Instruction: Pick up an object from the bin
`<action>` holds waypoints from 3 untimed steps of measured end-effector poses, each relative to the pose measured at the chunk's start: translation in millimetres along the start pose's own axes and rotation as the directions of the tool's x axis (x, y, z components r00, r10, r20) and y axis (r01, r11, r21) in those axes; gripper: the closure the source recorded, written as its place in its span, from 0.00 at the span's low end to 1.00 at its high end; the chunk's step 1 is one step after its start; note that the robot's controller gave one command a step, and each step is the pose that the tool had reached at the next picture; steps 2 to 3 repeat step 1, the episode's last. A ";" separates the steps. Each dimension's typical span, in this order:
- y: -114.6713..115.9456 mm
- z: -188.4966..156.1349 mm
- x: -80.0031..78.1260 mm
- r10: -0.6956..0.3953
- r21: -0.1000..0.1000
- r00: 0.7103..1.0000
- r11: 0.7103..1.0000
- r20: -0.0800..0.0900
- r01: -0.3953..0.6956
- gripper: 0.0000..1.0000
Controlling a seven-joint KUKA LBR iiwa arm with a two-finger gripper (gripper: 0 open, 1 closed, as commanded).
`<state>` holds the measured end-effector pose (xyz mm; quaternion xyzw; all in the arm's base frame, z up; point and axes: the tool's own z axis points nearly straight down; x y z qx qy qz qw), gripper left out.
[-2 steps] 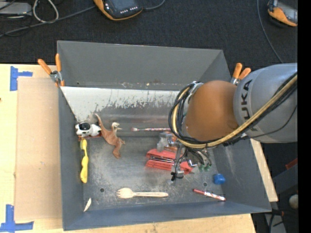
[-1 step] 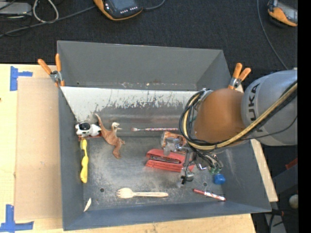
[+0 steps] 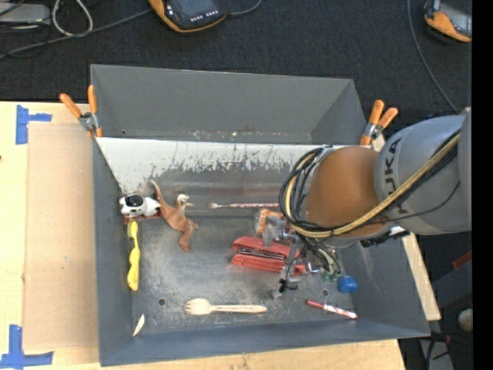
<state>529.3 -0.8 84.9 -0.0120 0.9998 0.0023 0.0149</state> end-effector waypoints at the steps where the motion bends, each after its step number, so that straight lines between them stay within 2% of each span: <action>1: 33.7 11.1 -20.0 0.118 -0.001 0.993 0.993 0.010 -0.118 1.00; 3: 33.7 11.1 -20.0 0.118 -0.001 0.993 0.993 0.010 -0.118 1.00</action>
Offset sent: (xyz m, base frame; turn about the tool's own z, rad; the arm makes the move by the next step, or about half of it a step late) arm 0.0000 0.0000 0.0000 0.0000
